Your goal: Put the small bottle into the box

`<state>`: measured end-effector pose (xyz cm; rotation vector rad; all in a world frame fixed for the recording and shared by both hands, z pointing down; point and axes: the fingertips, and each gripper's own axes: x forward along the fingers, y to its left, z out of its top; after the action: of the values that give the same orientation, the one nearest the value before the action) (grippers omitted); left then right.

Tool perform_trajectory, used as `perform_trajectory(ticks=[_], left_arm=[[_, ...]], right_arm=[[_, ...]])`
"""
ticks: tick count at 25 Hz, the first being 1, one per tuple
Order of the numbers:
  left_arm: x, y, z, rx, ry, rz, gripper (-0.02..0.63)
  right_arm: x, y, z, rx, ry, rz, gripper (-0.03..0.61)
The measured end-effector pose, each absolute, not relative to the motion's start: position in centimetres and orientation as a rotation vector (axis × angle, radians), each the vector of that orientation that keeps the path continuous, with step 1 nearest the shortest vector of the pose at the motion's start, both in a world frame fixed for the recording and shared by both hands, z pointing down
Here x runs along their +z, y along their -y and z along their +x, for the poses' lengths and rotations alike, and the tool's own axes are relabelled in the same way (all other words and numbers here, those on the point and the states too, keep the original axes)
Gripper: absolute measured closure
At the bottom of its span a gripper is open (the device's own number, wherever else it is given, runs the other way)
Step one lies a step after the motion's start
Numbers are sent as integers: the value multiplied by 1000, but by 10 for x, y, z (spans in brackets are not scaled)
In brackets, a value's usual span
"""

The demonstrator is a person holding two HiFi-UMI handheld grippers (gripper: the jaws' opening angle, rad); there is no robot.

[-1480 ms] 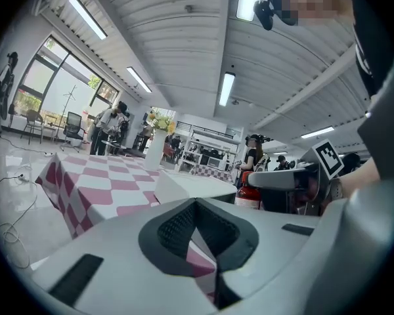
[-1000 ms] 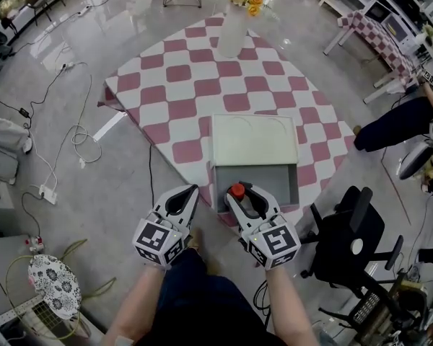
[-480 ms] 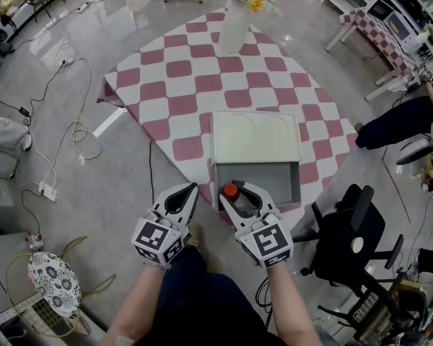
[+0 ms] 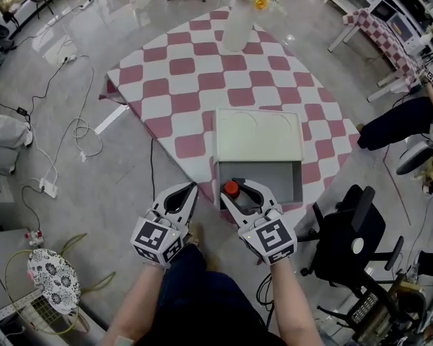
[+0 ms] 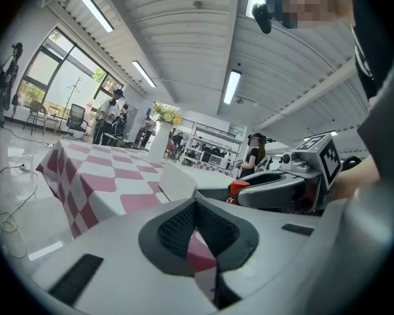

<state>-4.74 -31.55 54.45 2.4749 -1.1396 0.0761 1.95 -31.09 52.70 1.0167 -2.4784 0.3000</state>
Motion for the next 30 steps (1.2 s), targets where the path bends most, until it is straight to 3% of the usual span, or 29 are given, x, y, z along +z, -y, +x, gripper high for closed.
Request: perform_trajectory(ticks=[30], left_arm=[[534, 300, -44, 65, 1142, 2478, 609]], right_arm=[[534, 292, 38, 317, 2443, 1081, 400]])
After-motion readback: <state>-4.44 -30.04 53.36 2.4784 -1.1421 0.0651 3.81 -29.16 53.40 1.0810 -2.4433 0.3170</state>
